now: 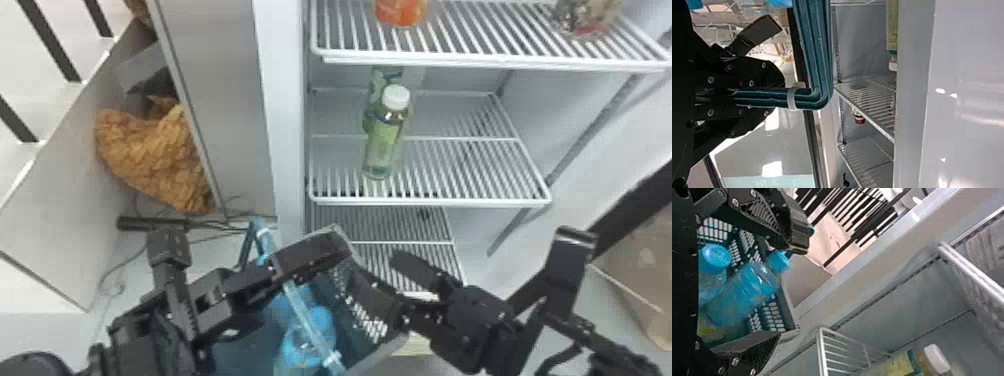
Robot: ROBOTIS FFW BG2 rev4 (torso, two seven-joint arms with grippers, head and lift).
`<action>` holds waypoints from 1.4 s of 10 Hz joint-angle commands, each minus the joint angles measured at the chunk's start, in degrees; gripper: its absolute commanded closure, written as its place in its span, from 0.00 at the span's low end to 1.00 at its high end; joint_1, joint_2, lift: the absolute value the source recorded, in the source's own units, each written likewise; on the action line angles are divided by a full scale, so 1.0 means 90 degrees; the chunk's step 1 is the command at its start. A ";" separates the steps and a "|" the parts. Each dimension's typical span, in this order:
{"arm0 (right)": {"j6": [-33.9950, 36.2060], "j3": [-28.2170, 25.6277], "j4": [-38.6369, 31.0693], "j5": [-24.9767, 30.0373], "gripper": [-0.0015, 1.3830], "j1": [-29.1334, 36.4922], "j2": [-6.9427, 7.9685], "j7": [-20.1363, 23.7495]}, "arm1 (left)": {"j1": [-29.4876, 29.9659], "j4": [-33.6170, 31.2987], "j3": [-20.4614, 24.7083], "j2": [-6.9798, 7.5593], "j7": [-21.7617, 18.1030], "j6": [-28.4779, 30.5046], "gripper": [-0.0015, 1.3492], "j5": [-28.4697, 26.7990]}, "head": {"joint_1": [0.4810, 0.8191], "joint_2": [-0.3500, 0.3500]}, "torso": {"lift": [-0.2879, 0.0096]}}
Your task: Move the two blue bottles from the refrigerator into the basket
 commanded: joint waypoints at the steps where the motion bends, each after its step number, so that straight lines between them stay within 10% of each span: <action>1: -0.0383 -0.0176 0.0015 0.0021 0.12 0.0086 0.0074 0.0043 | 0.0005 0.0002 -0.0009 0.0000 0.0013 -0.0002 0.88 0.0001 | 0.63 0.38 | 0.24; 7: -0.4196 -0.0607 0.0718 0.0288 0.12 0.1336 0.0376 0.0297 | 0.0098 0.0002 -0.0009 0.0000 0.0013 -0.0049 0.88 0.0026 | 0.63 0.14 | 0.24; 14: -0.4602 -0.1623 -0.0125 0.1951 0.12 0.2680 0.0757 0.0238 | 0.0348 0.0002 0.0017 -0.0049 0.0052 -0.0095 0.88 0.0102 | 0.63 0.00 | 0.24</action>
